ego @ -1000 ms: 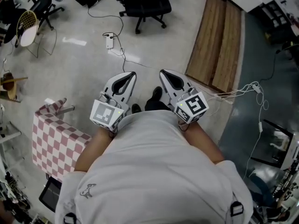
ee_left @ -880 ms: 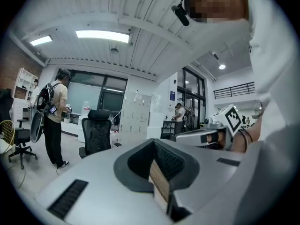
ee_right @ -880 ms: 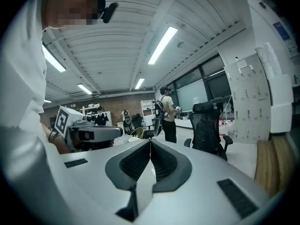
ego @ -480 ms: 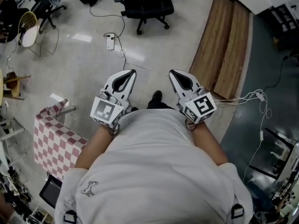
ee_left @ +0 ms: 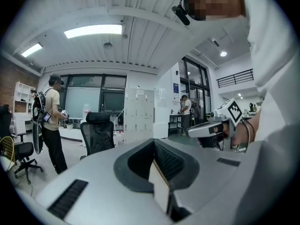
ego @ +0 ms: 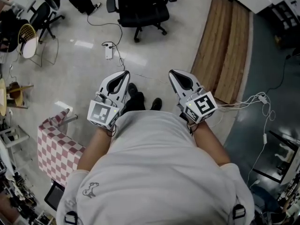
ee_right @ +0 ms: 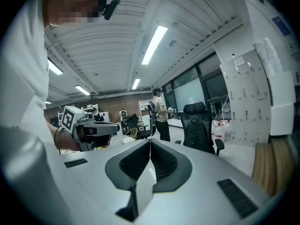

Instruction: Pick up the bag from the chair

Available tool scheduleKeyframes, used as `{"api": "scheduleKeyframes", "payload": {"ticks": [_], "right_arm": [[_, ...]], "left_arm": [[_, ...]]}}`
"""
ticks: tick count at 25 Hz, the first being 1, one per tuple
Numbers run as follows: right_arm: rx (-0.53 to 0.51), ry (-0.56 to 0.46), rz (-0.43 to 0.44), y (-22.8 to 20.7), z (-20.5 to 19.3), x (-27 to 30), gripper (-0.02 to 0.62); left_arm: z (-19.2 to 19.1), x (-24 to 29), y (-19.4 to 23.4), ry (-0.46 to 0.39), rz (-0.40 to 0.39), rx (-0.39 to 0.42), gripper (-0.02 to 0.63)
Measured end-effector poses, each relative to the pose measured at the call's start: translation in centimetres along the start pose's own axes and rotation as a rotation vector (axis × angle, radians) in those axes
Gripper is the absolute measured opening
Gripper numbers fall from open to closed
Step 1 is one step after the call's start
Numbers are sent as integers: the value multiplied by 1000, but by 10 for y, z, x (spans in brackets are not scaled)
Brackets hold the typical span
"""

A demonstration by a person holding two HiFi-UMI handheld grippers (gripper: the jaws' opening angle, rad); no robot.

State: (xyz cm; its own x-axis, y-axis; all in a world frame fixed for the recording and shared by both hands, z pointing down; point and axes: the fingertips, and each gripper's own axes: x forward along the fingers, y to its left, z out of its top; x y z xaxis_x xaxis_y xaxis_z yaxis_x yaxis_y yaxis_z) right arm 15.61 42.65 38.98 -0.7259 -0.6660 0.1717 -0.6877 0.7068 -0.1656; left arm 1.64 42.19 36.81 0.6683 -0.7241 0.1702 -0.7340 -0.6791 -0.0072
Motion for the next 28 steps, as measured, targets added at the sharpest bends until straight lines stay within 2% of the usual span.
{"api": "scheduleKeyframes", "payload": {"ticks": [12, 18, 22, 28], "right_arm": [[36, 8, -18, -40, 17, 63, 34], [36, 3, -31, -54, 32, 130, 34], [30, -2, -52, -61, 55, 177, 34], [6, -4, -119, -64, 76, 232, 34]], "left_arm": [[10, 46, 72, -30, -12, -17, 8], [9, 66, 137, -50, -45, -25, 8], [23, 79, 186, -66, -82, -34, 8], [30, 83, 246, -69, -158, -10, 8]]}}
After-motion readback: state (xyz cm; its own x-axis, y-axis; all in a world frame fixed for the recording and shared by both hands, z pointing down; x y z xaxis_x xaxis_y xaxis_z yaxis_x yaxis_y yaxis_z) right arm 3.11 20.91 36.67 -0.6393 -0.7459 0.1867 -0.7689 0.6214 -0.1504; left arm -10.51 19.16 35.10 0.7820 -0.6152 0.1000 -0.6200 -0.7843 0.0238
